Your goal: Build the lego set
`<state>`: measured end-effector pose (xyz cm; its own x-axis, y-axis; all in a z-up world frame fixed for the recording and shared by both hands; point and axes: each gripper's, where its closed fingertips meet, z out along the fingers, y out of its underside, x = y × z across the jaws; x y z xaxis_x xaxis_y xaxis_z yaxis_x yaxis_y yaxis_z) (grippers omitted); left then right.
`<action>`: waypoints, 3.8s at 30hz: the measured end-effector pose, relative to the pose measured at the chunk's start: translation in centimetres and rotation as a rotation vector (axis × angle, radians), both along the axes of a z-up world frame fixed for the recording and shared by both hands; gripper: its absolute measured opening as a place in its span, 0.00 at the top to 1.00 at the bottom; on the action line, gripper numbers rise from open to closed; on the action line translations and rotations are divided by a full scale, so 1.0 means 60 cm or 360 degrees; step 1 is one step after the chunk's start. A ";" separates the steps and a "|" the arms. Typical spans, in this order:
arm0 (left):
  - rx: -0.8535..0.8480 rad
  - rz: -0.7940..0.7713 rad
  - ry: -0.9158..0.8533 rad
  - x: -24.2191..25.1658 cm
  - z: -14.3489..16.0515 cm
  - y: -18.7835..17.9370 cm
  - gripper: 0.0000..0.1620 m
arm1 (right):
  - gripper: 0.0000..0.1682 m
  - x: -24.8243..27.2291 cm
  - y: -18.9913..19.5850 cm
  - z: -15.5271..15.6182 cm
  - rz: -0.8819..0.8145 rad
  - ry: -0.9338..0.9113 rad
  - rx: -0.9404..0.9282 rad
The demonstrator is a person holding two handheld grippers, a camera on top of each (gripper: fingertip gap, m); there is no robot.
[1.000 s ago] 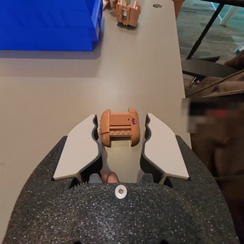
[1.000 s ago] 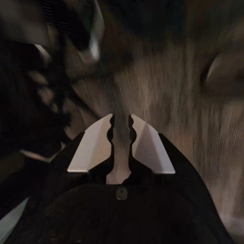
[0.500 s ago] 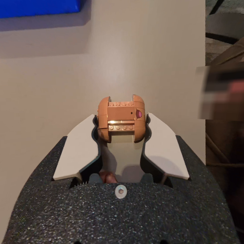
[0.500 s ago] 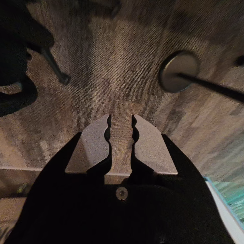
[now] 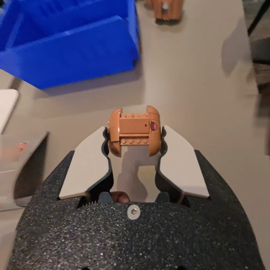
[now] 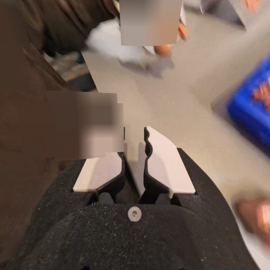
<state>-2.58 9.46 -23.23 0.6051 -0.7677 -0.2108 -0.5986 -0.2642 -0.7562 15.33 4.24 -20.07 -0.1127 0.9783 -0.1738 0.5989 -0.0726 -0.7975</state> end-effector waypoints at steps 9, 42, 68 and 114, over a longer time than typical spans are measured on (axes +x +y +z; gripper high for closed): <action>0.0163 0.0367 -0.0214 -0.110 -0.035 0.137 0.57 | 0.82 -0.397 0.156 0.024 -0.0209 0.0484 -0.0089; 0.0367 0.0511 -0.0014 -0.114 -0.040 0.137 0.58 | 0.96 -0.417 0.193 -0.048 -0.0252 0.0552 0.0043; 0.0018 0.0251 -0.0065 -0.130 -0.078 0.103 0.61 | 0.88 -0.406 0.222 -0.074 -0.0340 0.0344 -0.0195; -0.0066 0.0357 -0.0057 -0.100 -0.082 0.113 0.57 | 0.82 -0.402 0.193 -0.088 -0.0165 0.0222 -0.0089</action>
<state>-8.57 16.25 -28.15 0.7681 -0.6207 -0.1571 -0.4943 -0.4189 -0.7617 -8.78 15.80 -25.33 -0.0383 0.9752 -0.2180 0.4698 -0.1750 -0.8652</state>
